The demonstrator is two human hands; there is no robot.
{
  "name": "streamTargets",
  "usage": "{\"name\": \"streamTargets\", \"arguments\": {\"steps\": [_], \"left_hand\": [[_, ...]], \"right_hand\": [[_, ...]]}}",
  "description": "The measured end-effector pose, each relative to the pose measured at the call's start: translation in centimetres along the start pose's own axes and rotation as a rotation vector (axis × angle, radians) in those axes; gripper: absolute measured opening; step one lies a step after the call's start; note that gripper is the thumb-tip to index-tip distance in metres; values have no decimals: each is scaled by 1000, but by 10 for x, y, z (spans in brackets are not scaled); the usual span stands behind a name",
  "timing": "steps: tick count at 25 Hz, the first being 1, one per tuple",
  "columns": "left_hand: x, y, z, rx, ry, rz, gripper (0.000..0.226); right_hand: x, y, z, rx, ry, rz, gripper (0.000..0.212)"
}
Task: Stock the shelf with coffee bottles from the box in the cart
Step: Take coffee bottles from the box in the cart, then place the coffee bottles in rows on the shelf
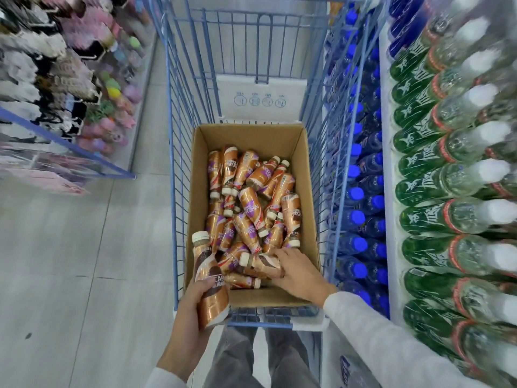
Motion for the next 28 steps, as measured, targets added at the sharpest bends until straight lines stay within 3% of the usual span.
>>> {"name": "streamTargets", "arguments": {"steps": [2,6,8,9,14,16,19,24,28], "left_hand": [[-10,-8,15,41,-62,-53,76],[-38,-38,47,167,-200,-220,86],[-55,-60,59,239,-262,-326,87],[-64,-72,63,284,-292,-378,83],[-126,-132,55,446,-394,-635,52],[-159,-153,38,510,-425,-758,49],[-212,-178,-6,611,-439,-943,52],[-304,-192,-98,784,-424,-1175,54],[-370,-180,-175,843,-393,-1293,48]], "right_hand": [[-27,30,-21,348,-181,113,74],[-86,86,-65,897,-368,337,50],[-117,108,-85,1031,-403,427,63],[-132,117,-92,1075,-414,490,69],[-215,143,-104,1244,-510,862,49],[-251,148,-100,1309,-558,1029,47],[-320,152,-93,1393,-605,1267,44],[-452,136,-93,1384,-642,1515,43],[-555,110,-98,1361,-684,1691,26]]}}
Point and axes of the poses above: each hand's wrist, its own x-axis towards the middle knuckle, its own y-axis out of the back of the hand, z = x × y, the point moved 3 cm from there along x, towards the middle knuckle, and after that the axes turned 11 degrees about z, right-handed, at the moved point
